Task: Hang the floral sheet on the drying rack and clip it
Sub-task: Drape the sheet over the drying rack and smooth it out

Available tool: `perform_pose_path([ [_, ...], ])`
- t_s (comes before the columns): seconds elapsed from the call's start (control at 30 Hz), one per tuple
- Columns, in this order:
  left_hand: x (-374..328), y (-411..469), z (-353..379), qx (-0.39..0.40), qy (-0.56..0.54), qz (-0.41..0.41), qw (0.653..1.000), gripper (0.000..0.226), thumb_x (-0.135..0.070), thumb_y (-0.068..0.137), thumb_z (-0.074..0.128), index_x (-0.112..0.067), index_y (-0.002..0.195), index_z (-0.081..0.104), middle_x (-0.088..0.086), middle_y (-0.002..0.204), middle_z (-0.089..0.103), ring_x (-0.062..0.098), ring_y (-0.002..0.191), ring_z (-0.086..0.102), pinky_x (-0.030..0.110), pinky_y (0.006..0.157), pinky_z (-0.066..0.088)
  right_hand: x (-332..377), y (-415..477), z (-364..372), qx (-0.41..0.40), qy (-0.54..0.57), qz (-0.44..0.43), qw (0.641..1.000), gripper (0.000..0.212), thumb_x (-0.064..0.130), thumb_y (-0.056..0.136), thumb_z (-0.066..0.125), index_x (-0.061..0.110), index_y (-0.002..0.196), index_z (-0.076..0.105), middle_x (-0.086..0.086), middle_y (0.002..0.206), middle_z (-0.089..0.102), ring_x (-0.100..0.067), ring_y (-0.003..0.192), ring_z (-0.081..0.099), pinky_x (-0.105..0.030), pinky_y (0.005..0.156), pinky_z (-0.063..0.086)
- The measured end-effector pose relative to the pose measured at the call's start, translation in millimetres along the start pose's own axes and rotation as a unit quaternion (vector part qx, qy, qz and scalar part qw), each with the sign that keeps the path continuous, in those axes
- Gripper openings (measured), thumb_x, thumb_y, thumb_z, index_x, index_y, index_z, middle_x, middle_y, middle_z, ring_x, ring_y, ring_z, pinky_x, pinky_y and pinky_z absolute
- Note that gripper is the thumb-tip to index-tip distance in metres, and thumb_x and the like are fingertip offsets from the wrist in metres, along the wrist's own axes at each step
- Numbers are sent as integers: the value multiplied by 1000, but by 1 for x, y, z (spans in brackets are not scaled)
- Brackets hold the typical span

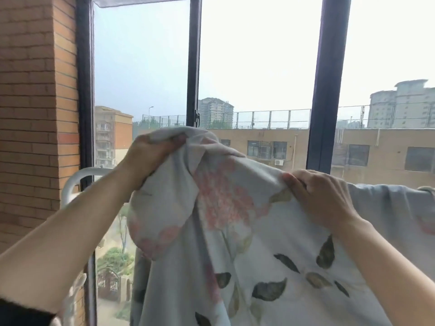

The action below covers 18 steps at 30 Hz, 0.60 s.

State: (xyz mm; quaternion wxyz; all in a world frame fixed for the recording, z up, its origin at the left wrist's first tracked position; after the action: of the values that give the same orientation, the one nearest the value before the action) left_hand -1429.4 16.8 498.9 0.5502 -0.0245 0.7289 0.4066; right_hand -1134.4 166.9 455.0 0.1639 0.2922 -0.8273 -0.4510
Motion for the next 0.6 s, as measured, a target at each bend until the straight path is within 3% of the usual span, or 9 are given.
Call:
perform_pose_path([
  [0.1, -40, 48, 19, -37, 49, 92, 994, 34, -46, 75, 74, -20, 96, 75, -2, 97, 73, 16, 89, 67, 27, 80, 53, -20, -1, -7, -18, 6, 73, 997, 57, 63, 90, 17, 24, 75, 57, 4, 78, 65, -24, 69, 51, -32, 63, 30],
  [0.17, -34, 67, 38, -33, 168, 102, 980, 42, -50, 82, 66, -16, 107, 70, -1, 101, 67, 16, 89, 60, 19, 69, 47, -33, -1, -11, -16, -9, 123, 992, 55, 60, 94, 20, 23, 70, 53, 0, 78, 64, -23, 69, 48, -33, 64, 29],
  [0.27, 24, 77, 56, 74, 369, -67, 924, 60, -61, 81, 59, -10, 112, 64, 6, 103, 64, 20, 81, 56, 28, 65, 41, -47, -3, -12, -12, -48, 171, 984, 46, 44, 99, 30, 17, 83, 64, -9, 88, 69, -29, 79, 58, -33, 67, 31],
  [0.33, 45, 71, 56, 123, 416, -146, 889, 69, -68, 78, 56, -9, 113, 61, 9, 110, 63, 22, 82, 58, 30, 63, 42, -50, -1, -10, 1, -50, 186, 981, 42, 37, 100, 33, 12, 88, 66, -11, 89, 70, -29, 75, 56, -34, 68, 35],
  [0.5, 45, 72, 48, 78, 438, -106, 889, 76, -67, 88, 39, -5, 129, 55, 14, 134, 54, 31, 115, 54, 37, 93, 43, -10, 4, -15, -7, 44, 117, 992, 31, 30, 97, 44, 10, 86, 65, -10, 94, 70, -29, 84, 61, -33, 70, 42],
  [0.6, 44, 66, 45, 51, 443, -68, 893, 62, -57, 95, 35, -3, 112, 62, 14, 120, 61, 28, 98, 54, 34, 85, 42, 47, 9, -14, 31, 130, 34, 990, 23, 32, 95, 51, 18, 103, 68, -1, 107, 69, -19, 93, 63, -30, 78, 47],
])
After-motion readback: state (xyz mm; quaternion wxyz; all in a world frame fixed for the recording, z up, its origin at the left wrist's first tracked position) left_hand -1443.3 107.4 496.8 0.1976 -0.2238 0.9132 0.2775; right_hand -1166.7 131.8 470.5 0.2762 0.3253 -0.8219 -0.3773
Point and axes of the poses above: each hand's wrist, its own y-axis towards the middle knuckle, its own z-axis out of the palm, x = y × z, the point moved 3 cm from there along y, towards the middle knuckle
